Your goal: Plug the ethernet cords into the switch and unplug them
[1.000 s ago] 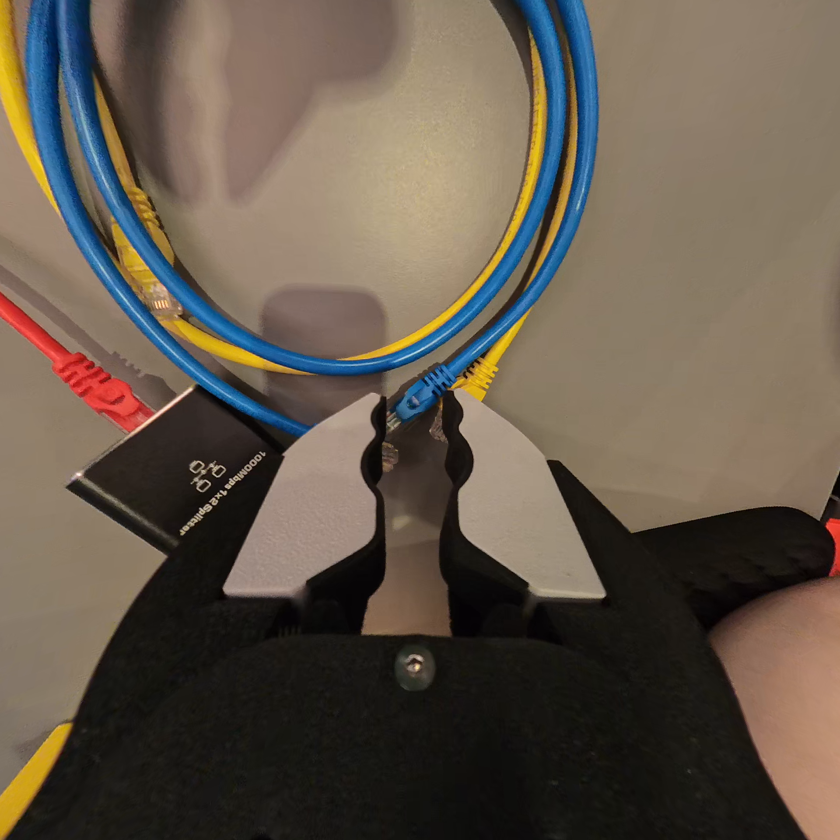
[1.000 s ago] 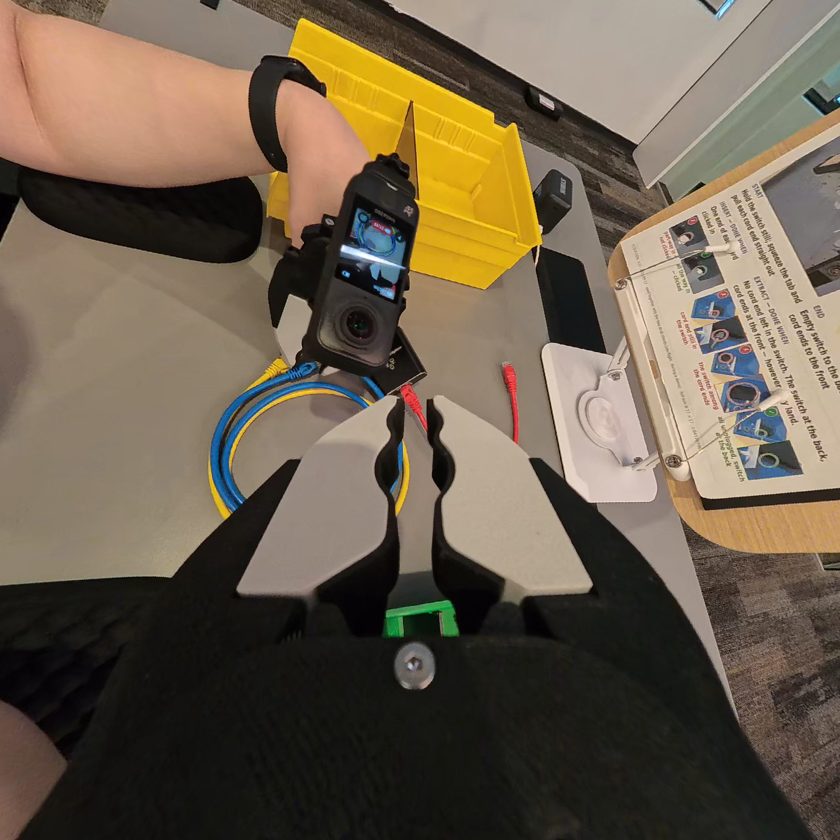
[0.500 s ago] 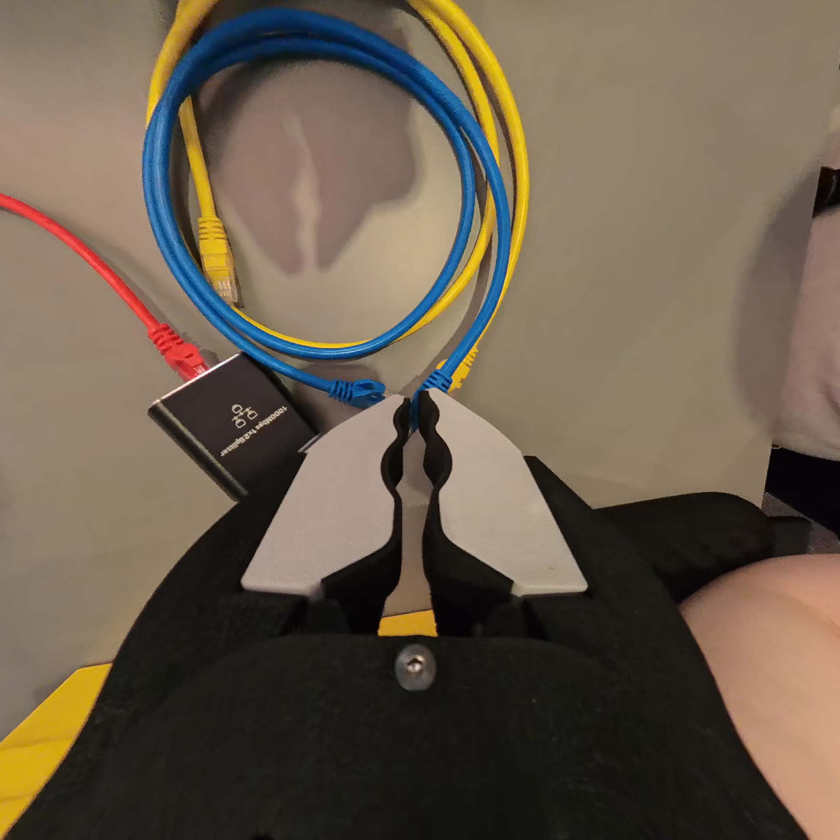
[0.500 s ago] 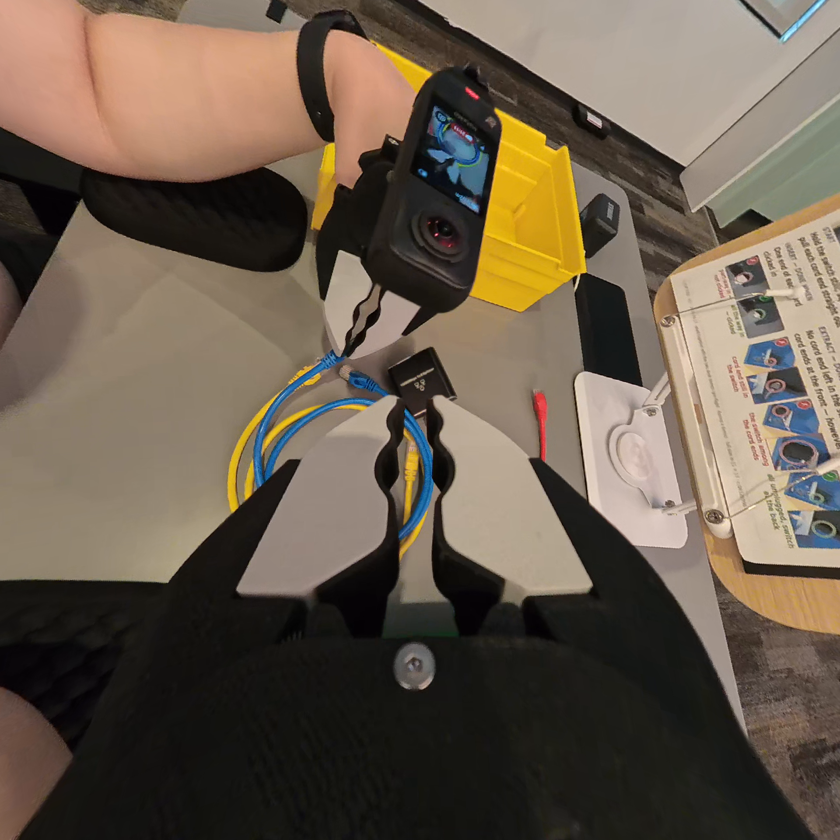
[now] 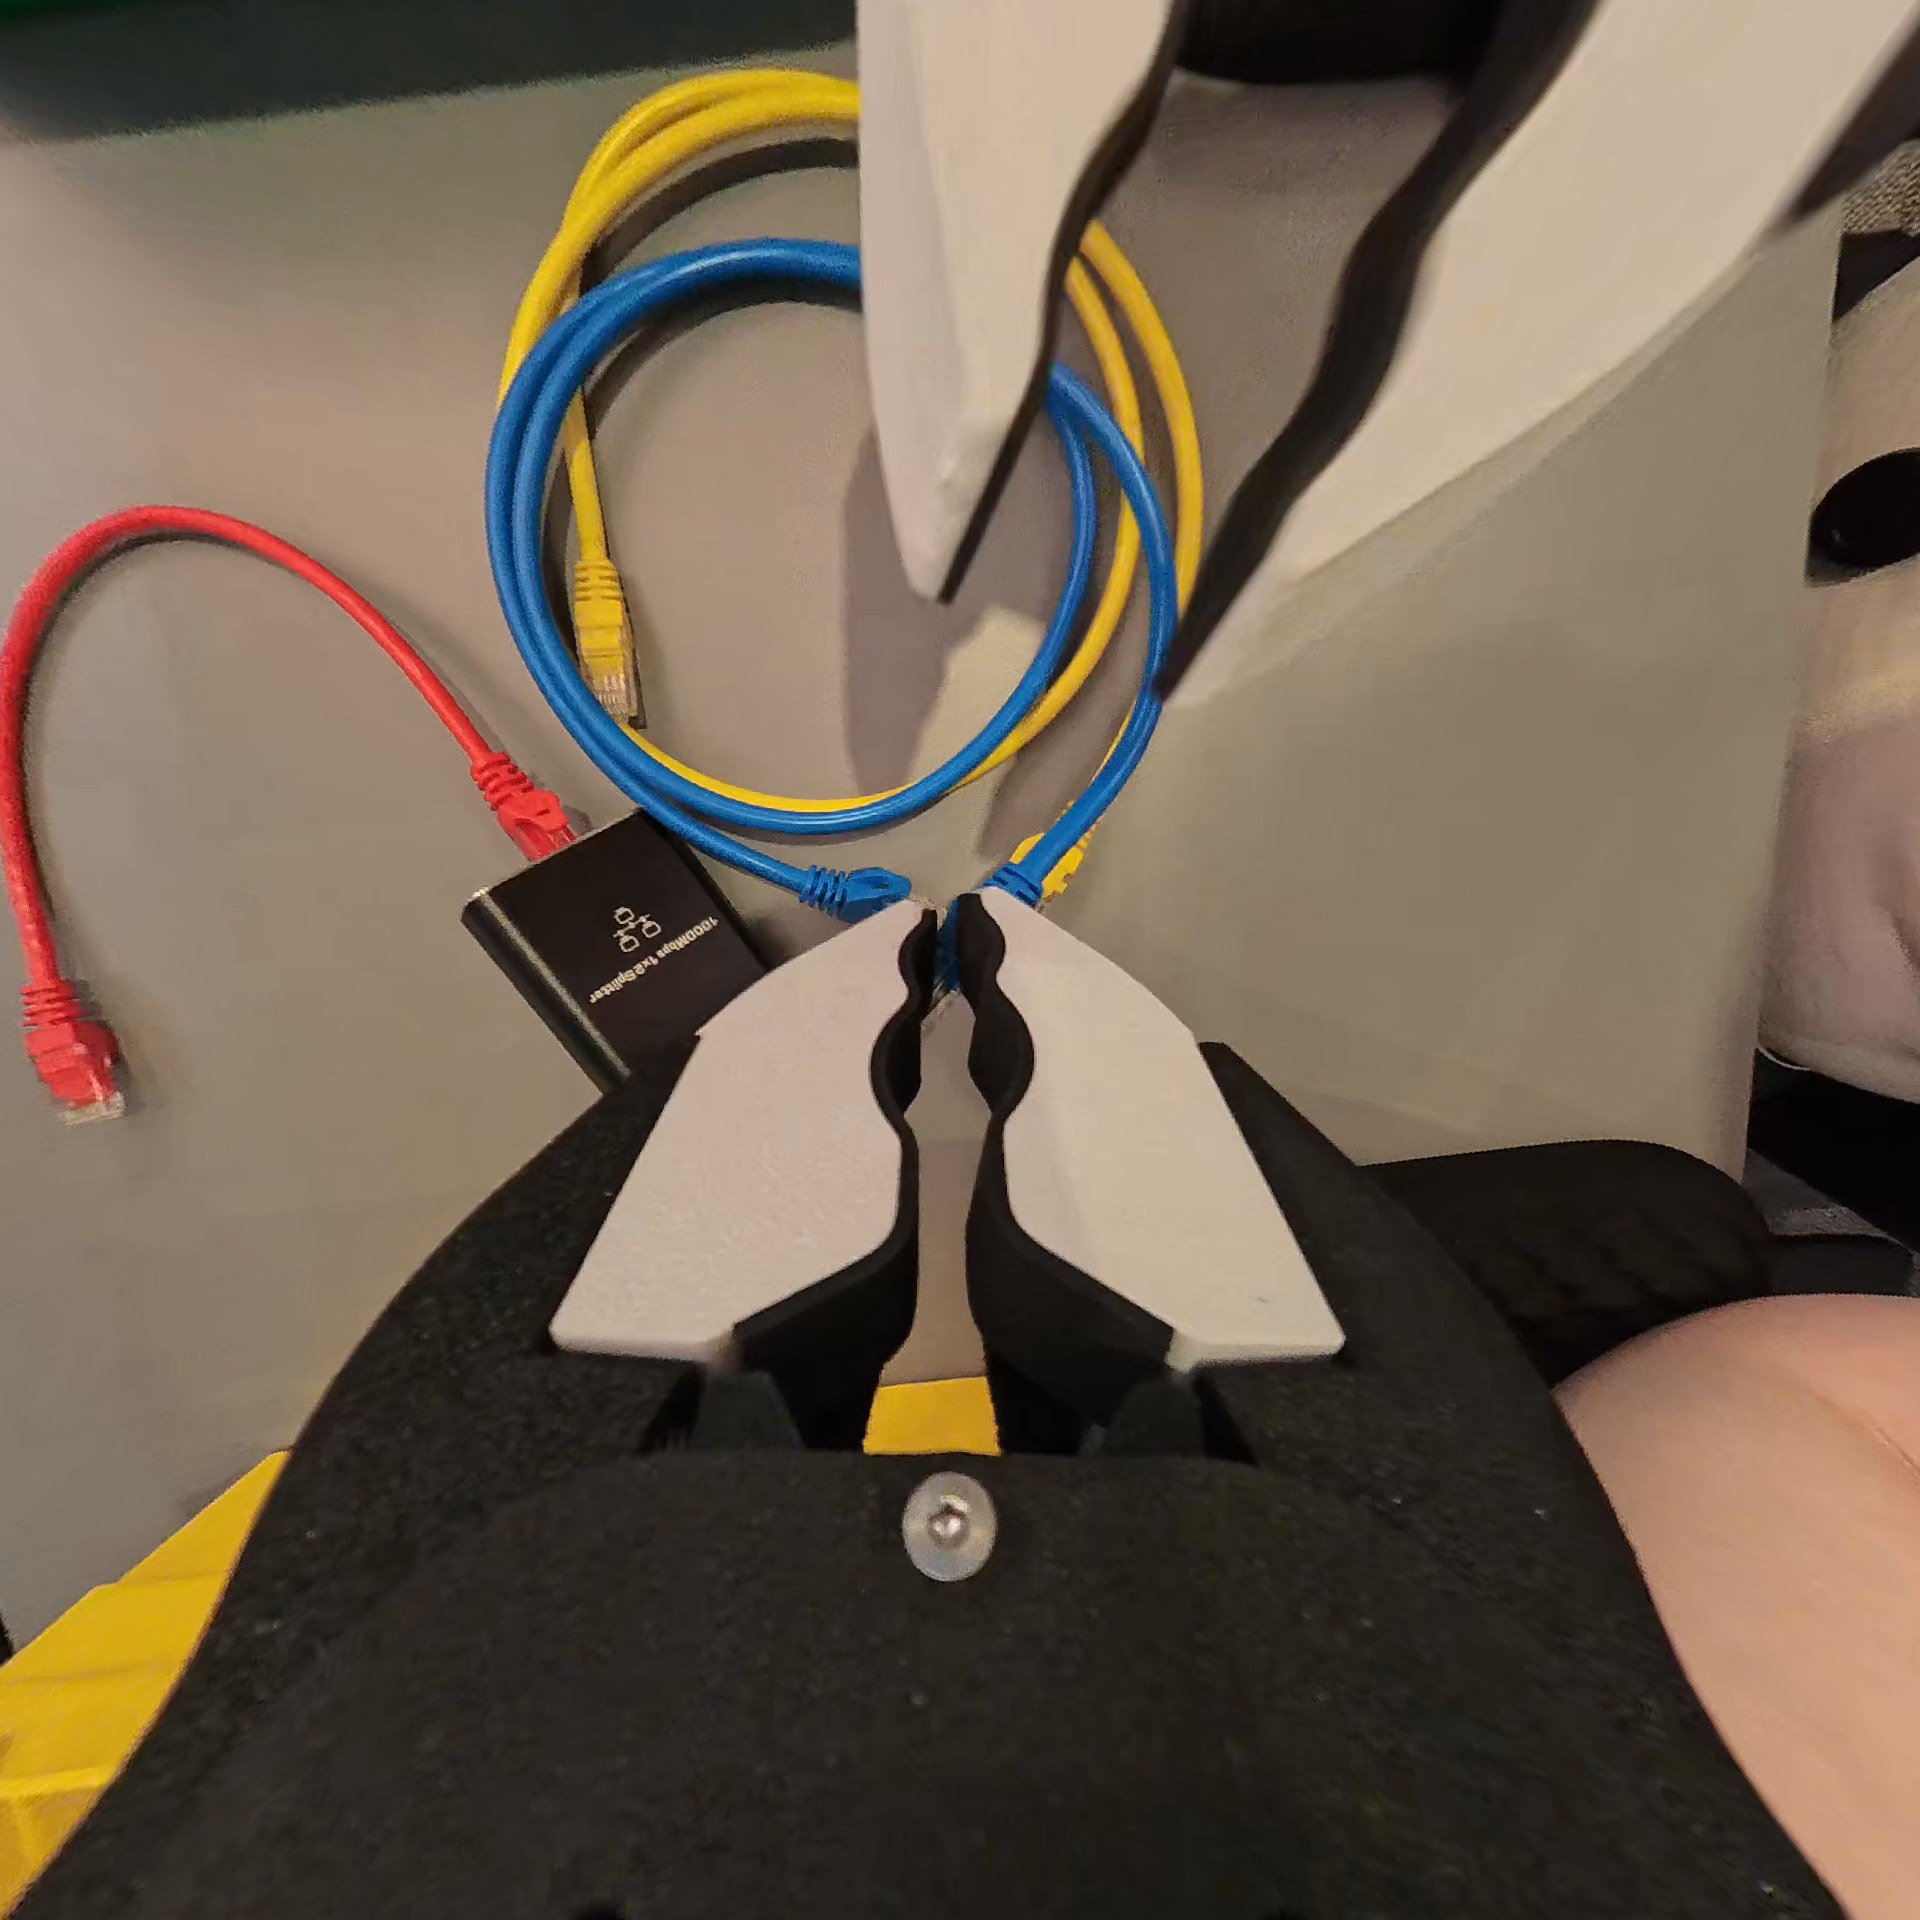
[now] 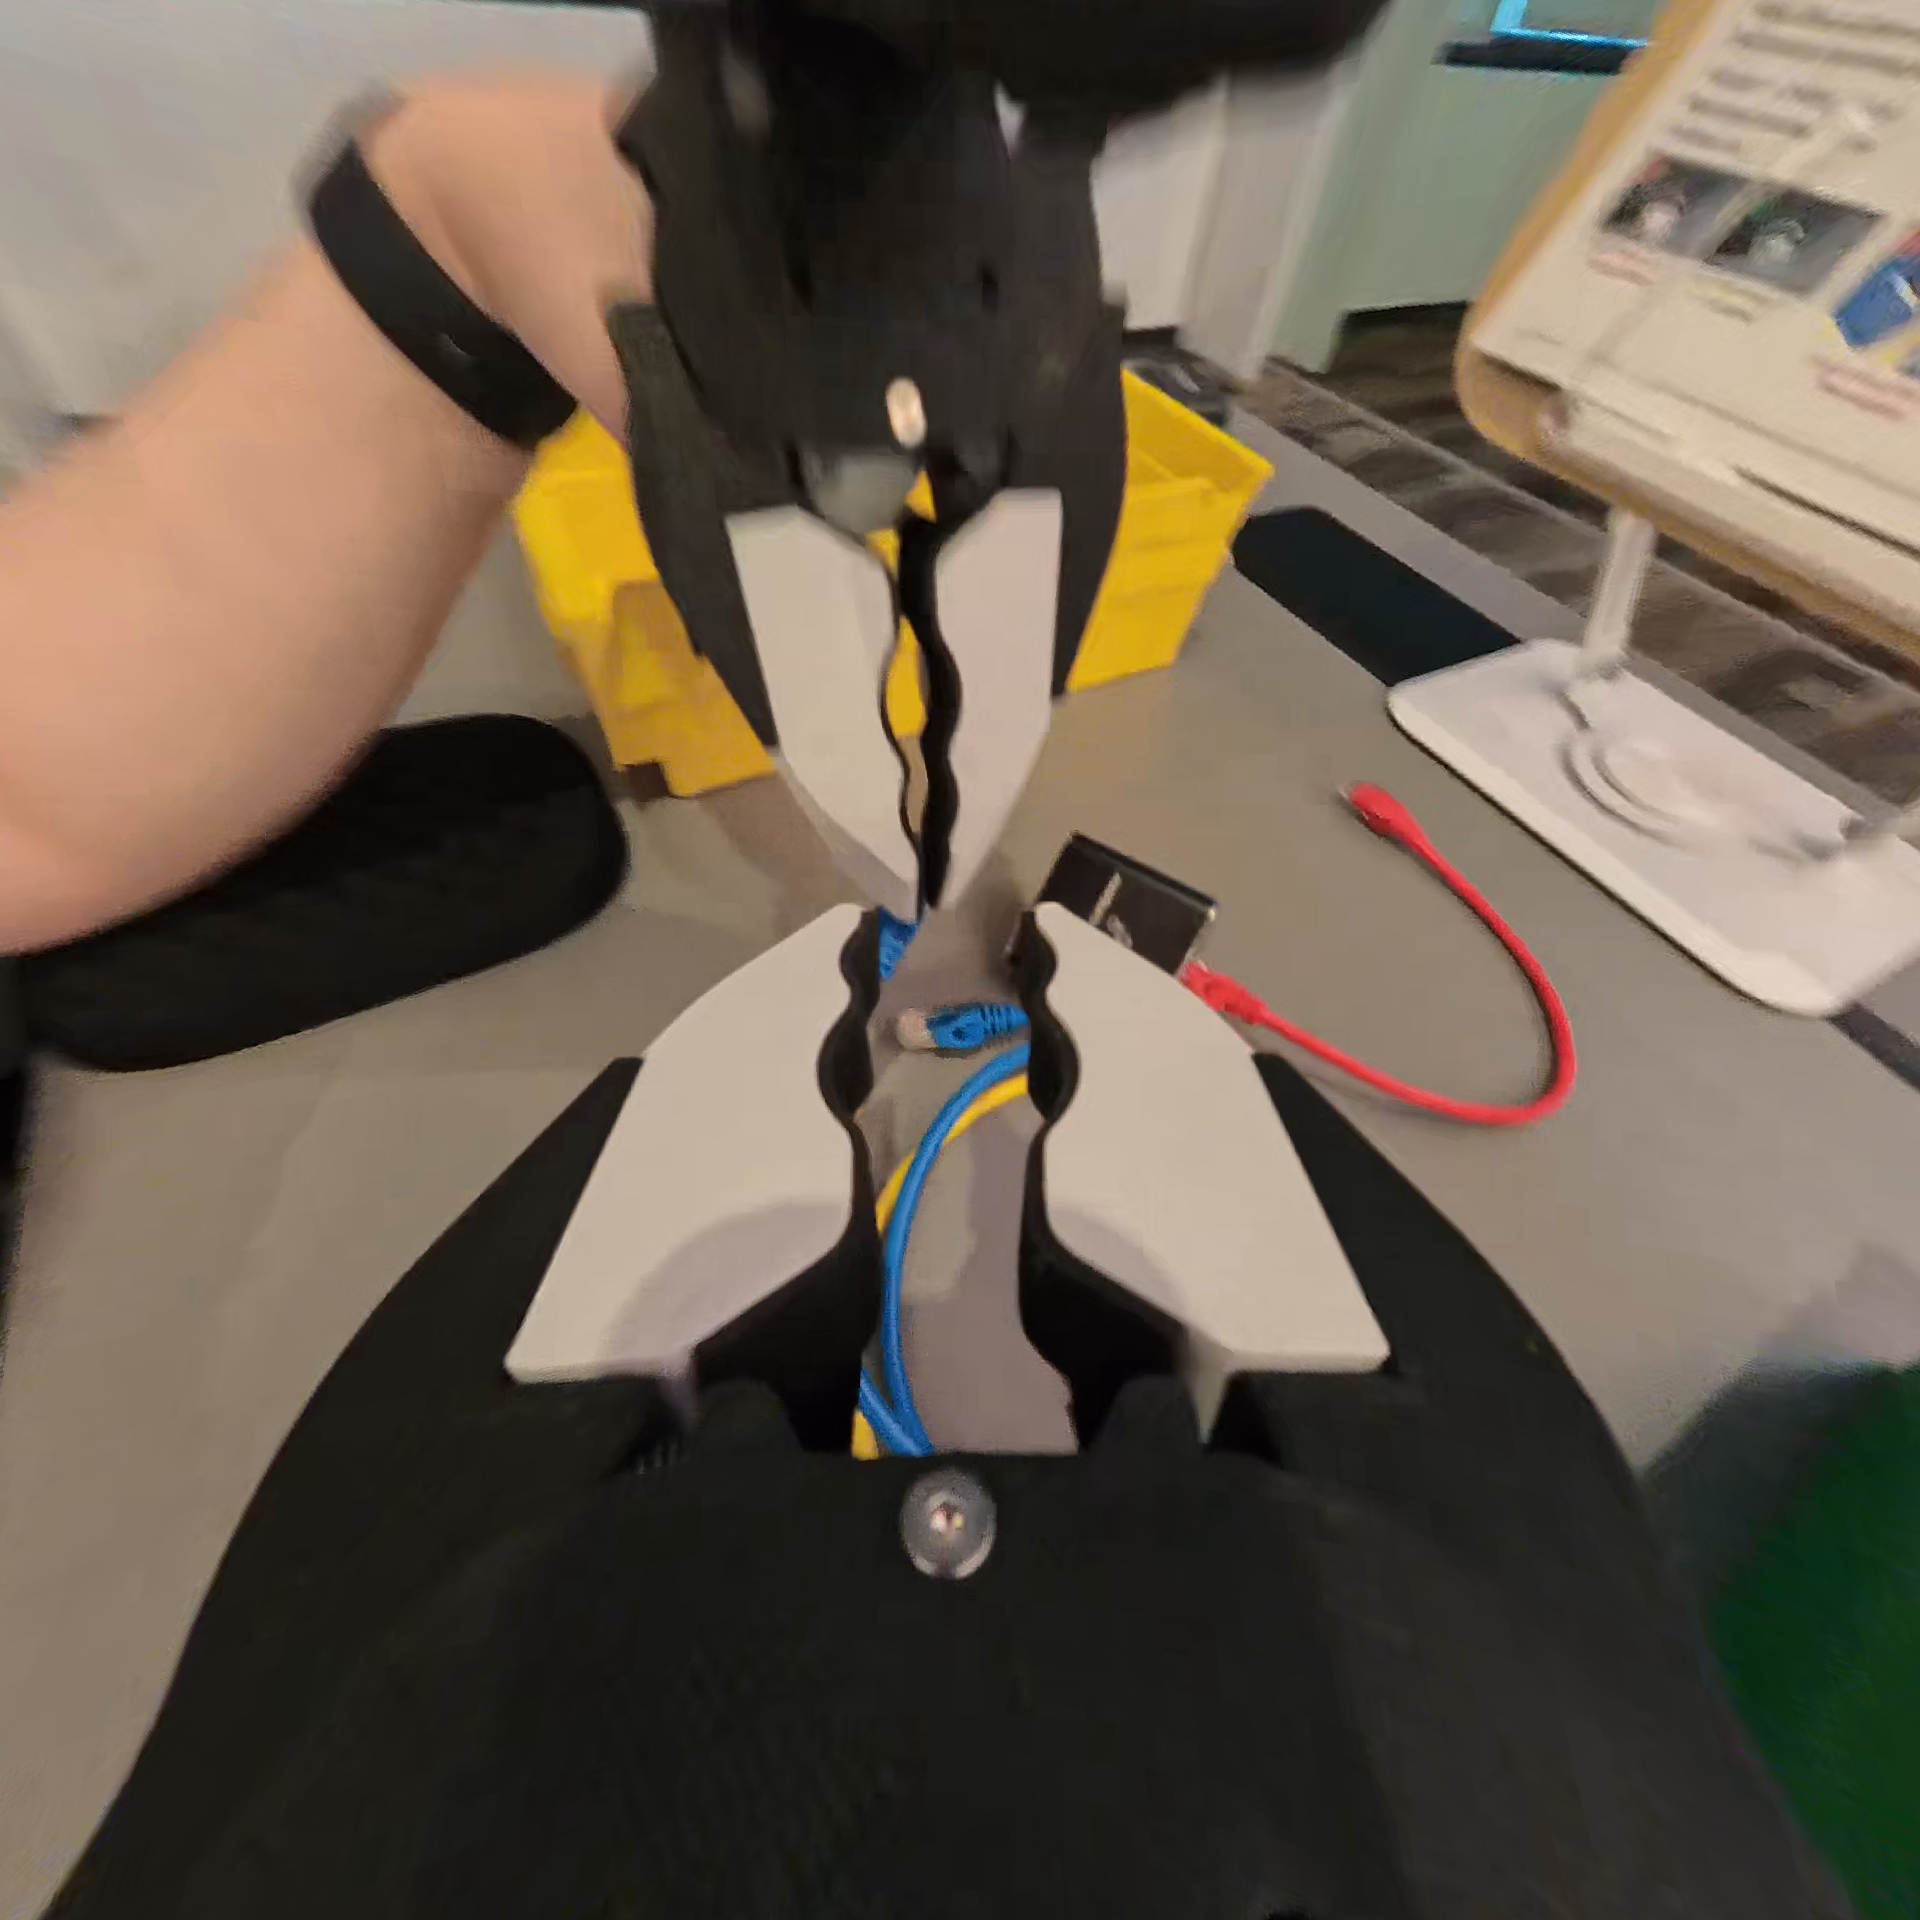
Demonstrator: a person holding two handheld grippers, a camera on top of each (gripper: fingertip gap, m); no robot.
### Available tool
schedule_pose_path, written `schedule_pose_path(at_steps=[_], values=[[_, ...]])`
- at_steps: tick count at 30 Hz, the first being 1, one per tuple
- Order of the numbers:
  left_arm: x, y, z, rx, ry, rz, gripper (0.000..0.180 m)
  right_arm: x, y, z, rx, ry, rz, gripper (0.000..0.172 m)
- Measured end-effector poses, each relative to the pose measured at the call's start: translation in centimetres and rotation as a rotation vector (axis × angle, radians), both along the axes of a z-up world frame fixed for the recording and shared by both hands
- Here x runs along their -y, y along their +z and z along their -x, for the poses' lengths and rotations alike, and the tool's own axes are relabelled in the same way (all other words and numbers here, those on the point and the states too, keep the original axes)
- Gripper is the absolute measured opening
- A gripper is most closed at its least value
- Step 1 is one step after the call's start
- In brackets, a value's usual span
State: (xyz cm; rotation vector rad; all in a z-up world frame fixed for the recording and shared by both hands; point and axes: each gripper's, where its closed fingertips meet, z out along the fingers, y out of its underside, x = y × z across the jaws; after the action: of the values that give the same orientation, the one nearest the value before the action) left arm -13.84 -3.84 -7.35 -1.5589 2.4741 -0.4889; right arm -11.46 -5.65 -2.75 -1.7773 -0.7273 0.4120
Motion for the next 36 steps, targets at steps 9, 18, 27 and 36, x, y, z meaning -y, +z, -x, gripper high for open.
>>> schedule_pose_path(at_steps=[9,18,27,36], values=[[0.9,1.6,-0.4,0.074,-0.03,-0.015,0.002,0.1,-5.6,3.0,-0.117,-0.009,0.191,0.008],[1.3,2.5,0.6,0.113,-0.023,0.108,0.042,1.4,-5.6,1.4,-0.079,0.038,0.213,0.007],[2.6,0.1,-0.6,0.042,-0.121,0.05,0.023,1.8,-5.8,0.5,-0.033,0.04,0.198,0.007],[2.6,0.0,-1.3,0.071,-0.127,0.058,0.019,2.0,-5.7,0.1,-0.006,0.045,0.169,0.007]])
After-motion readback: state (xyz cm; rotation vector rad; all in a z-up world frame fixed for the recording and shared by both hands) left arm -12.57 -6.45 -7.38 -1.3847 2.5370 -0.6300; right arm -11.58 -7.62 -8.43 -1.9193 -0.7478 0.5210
